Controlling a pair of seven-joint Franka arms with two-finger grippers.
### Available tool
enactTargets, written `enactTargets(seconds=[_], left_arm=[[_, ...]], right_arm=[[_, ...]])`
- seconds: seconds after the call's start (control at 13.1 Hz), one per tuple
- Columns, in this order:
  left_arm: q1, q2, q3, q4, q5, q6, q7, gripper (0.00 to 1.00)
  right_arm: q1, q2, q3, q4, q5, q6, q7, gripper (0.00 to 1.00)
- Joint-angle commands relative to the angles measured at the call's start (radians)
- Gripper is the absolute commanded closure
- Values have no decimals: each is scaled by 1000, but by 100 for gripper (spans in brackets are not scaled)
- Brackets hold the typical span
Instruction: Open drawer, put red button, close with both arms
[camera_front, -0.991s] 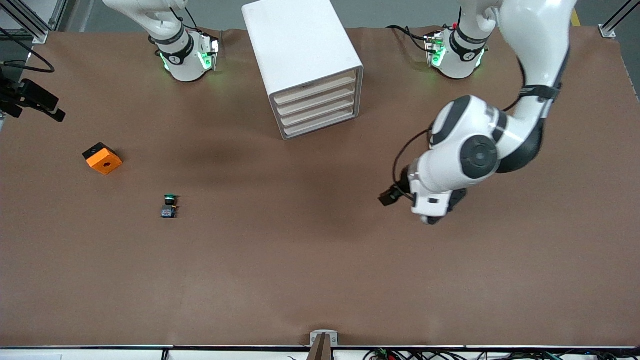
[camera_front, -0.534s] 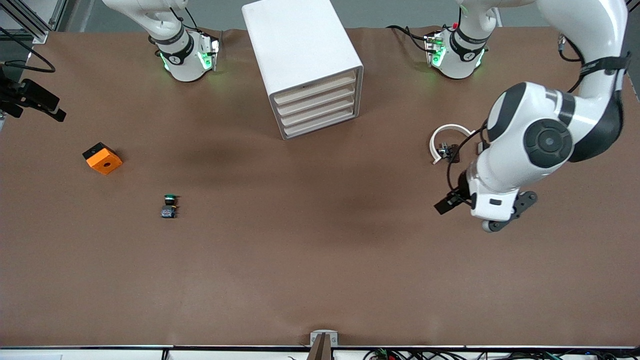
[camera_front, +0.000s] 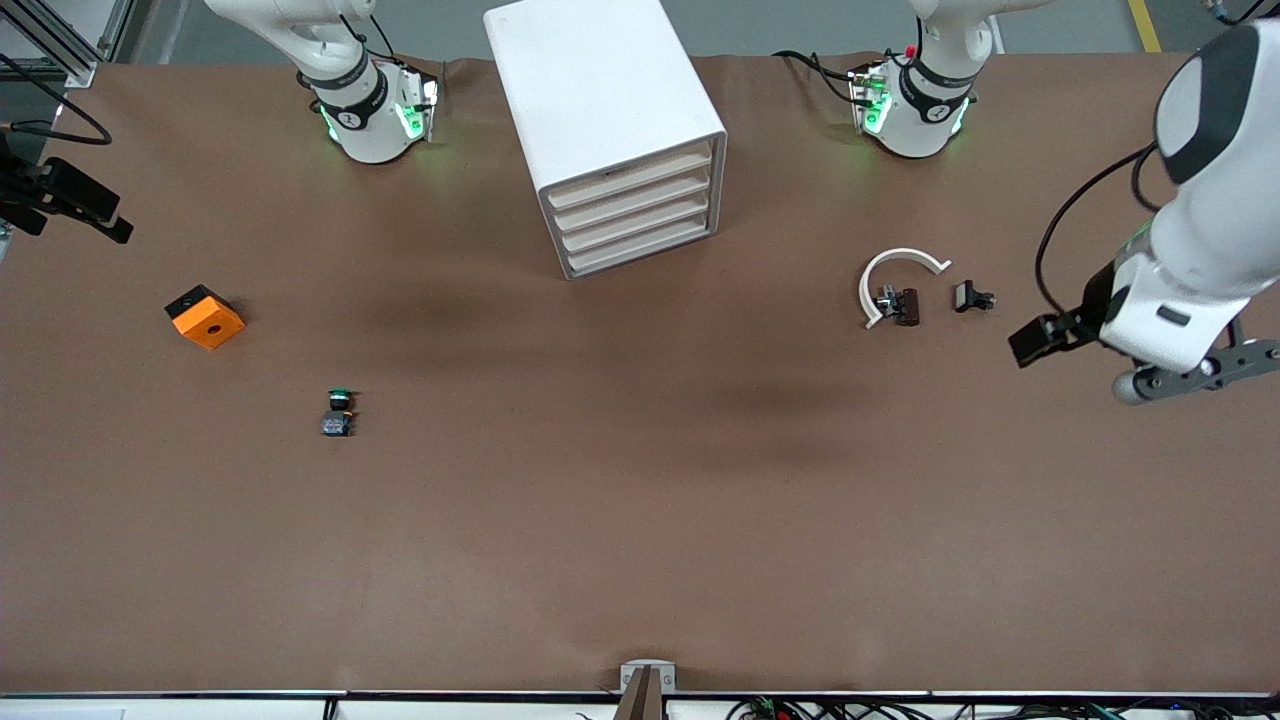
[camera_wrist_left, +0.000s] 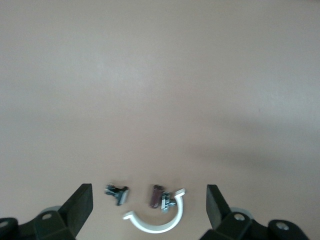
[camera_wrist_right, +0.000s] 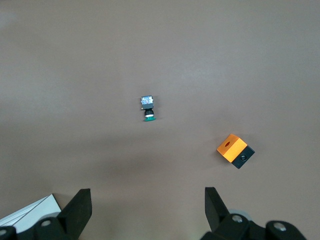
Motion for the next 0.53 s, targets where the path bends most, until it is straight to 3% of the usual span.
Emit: enactTargets(seconds=[0.0, 0.3, 0.46], left_arm=[[20, -66, -6, -20, 9, -42, 96, 0], [25, -150, 9, -57, -9, -61, 111, 0], [-94, -208, 150, -106, -41, -64, 113, 0]], right_arm=[[-18, -1, 14, 12, -6, -12, -8, 0], [-17, -1, 14, 12, -6, -12, -6, 0], [-17, -1, 14, 12, -6, -12, -6, 0]])
